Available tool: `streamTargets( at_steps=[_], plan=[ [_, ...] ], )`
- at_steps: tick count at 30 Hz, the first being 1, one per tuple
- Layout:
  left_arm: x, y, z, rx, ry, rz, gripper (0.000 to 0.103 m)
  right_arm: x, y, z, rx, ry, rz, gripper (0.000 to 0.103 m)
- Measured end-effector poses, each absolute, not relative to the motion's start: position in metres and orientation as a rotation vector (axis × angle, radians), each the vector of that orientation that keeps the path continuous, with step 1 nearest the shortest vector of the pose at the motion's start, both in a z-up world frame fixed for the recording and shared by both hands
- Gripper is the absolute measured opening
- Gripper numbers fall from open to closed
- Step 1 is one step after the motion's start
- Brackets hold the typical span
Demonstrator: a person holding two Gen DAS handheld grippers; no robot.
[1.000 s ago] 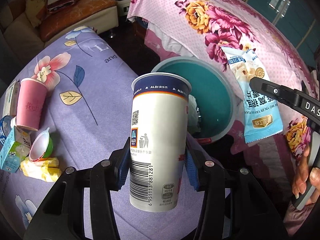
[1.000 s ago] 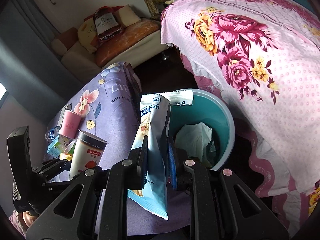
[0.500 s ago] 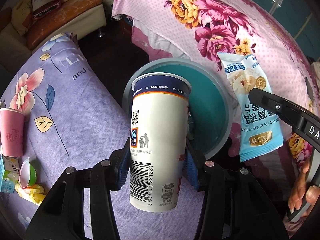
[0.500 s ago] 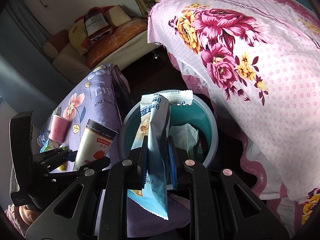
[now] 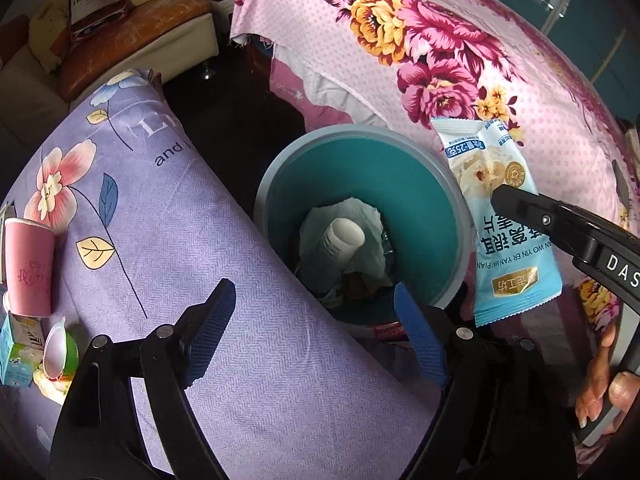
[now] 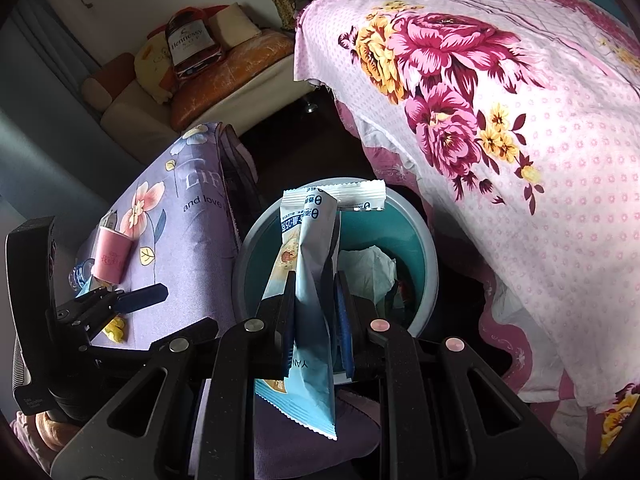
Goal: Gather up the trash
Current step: 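Open both grippers to drop the cup and snack bag into the bin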
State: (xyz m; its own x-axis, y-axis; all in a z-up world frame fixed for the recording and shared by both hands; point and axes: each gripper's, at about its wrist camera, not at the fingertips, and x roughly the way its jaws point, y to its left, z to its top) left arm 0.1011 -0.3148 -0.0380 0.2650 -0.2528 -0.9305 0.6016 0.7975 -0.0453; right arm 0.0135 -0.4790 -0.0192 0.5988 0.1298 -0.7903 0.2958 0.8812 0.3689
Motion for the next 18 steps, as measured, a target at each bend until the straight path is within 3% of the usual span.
streamTargets(
  at_steps=[3, 10, 11, 12, 14, 16, 18],
  plan=[
    [0.100, -0.306, -0.038, 0.331, 1.169, -0.581, 0.089, 0.016, -0.477, -0.020, 0.493, 0.942, -0.100, 0.017],
    [0.099, -0.284, -0.042, 0.304, 1.180, -0.560, 0.090, 0.026, -0.469, -0.025, 0.482, 0.975, -0.103, 0.021],
    [0.100, -0.280, -0.043, 0.299, 1.185, -0.559, 0.090, 0.027, -0.468, -0.026, 0.480, 0.980, -0.103, 0.026],
    [0.100, -0.277, -0.044, 0.292, 1.192, -0.560, 0.090, 0.028, -0.466, -0.027, 0.479, 0.986, -0.102, 0.044],
    [0.101, -0.270, -0.046, 0.269, 1.209, -0.564, 0.091, 0.028, -0.461, -0.026, 0.465, 0.988, -0.103, 0.064],
    [0.102, -0.263, -0.047, 0.246, 1.220, -0.563, 0.091, 0.030, -0.455, -0.026, 0.452, 0.999, -0.096, 0.064],
    [0.102, -0.257, -0.047, 0.229, 1.224, -0.560, 0.091, 0.031, -0.450, -0.025, 0.452, 1.008, -0.090, 0.071]
  ],
)
